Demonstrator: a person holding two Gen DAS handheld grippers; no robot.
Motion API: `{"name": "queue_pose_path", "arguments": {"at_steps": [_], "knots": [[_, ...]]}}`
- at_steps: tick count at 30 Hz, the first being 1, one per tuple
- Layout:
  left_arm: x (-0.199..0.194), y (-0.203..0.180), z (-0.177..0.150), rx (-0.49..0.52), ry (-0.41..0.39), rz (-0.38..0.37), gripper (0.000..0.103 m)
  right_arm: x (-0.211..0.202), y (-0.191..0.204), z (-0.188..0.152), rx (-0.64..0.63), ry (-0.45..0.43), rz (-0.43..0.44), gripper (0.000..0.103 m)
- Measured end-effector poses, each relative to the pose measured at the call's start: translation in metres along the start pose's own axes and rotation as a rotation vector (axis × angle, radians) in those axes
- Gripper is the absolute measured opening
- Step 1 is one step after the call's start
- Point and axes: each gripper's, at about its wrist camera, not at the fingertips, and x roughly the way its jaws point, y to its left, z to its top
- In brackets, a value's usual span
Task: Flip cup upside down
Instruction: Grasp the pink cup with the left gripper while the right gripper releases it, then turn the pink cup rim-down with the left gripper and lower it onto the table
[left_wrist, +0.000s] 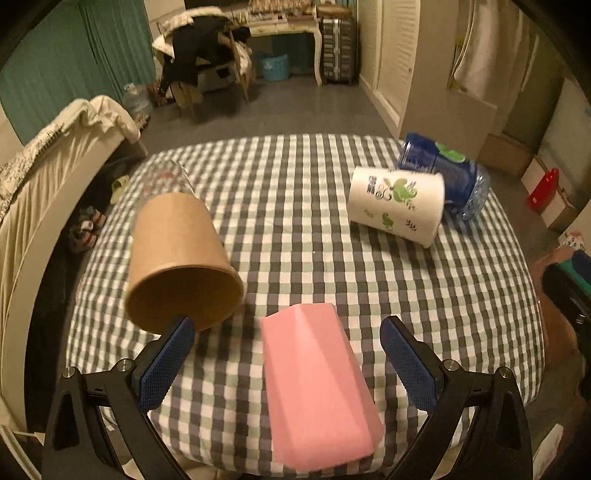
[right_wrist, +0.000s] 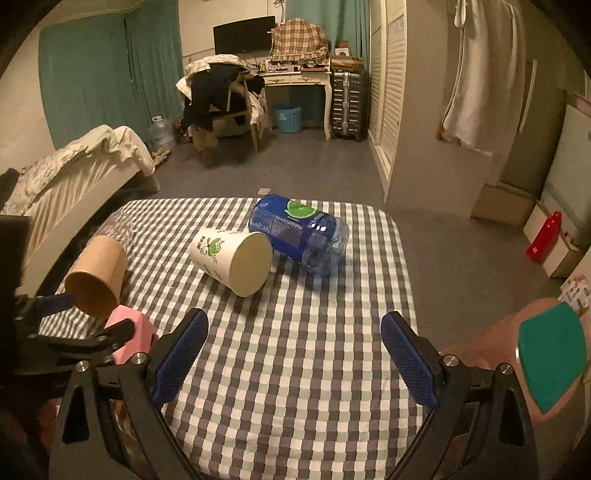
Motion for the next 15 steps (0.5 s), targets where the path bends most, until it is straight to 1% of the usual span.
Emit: {"name": "queue_pose_path", "arguments": {"at_steps": [3,4,5,6,7,9,10,11,12,15], "knots": [[0.013,0.003,0.001,-0.018,0.044,-0.007,0.102,0.0,-0.008,0.0,0.033,-0.016,0.027,0.095],[0.019,0.004,0.0,-0.018,0.065,-0.008,0.099,-0.001,-0.01,0.0,0.043,-0.021,0.041,0.095],[0.023,0.004,-0.001,-0.019,0.083,-0.011,0.093,0.0,-0.01,-0.001,0.047,-0.024,0.05,0.095],[0.029,0.005,-0.002,-0.022,0.105,-0.021,0.092,0.0,-0.011,-0.001,0.054,-0.024,0.062,0.095],[0.033,0.006,-0.004,-0.028,0.126,-0.034,0.088,0.0,-0.012,-0.002,0.057,-0.023,0.065,0.095],[0.039,0.008,-0.006,-0.039,0.149,-0.075,0.08,0.002,-0.012,-0.003,0.059,-0.015,0.061,0.095],[0.04,0.007,-0.006,-0.042,0.159,-0.099,0.073,0.003,-0.011,-0.003,0.057,-0.01,0.059,0.095],[0.04,0.006,-0.006,-0.04,0.163,-0.118,0.063,0.004,-0.01,-0.003,0.056,-0.008,0.057,0.095],[0.039,0.003,-0.005,-0.031,0.162,-0.123,0.063,0.003,-0.011,-0.004,0.058,-0.008,0.054,0.095],[0.03,-0.006,-0.003,0.02,0.118,-0.098,0.059,0.001,-0.013,-0.005,0.07,-0.016,0.047,0.095]]}}
